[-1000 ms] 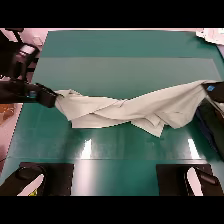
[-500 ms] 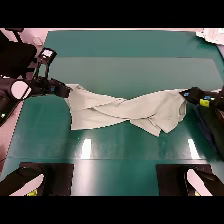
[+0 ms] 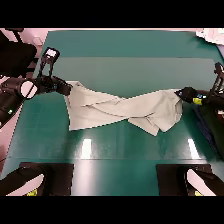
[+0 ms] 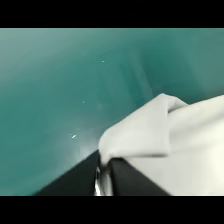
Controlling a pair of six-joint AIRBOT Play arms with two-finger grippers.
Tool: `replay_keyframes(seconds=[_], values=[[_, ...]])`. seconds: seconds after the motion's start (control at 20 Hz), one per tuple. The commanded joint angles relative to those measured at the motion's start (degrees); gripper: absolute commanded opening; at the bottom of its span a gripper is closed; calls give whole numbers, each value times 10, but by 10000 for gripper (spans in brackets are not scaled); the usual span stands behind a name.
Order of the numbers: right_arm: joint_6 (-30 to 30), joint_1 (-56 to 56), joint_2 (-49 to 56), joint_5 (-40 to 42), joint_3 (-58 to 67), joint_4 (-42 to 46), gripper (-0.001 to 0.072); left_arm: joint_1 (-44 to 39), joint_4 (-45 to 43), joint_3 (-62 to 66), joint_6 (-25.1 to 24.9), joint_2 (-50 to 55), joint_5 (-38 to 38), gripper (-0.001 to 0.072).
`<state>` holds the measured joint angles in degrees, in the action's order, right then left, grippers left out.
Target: Fold the shirts.
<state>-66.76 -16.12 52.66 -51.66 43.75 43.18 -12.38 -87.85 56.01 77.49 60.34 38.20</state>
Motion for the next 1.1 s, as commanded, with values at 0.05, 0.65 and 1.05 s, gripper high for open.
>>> replay_keyframes(seconds=[0.05, 0.65, 1.05], values=[[10, -43, 1, -4, 0, 0, 520, 3, -22, 3, 22, 1, 40, 614], [15, -179, -148, -18, 0, 5, 552, 226, 287, -37, 3, -80, 403, 617], [23, -113, -92, -47, 0, 5, 552, 245, 400, -245, -57, -80, 371, 618]])
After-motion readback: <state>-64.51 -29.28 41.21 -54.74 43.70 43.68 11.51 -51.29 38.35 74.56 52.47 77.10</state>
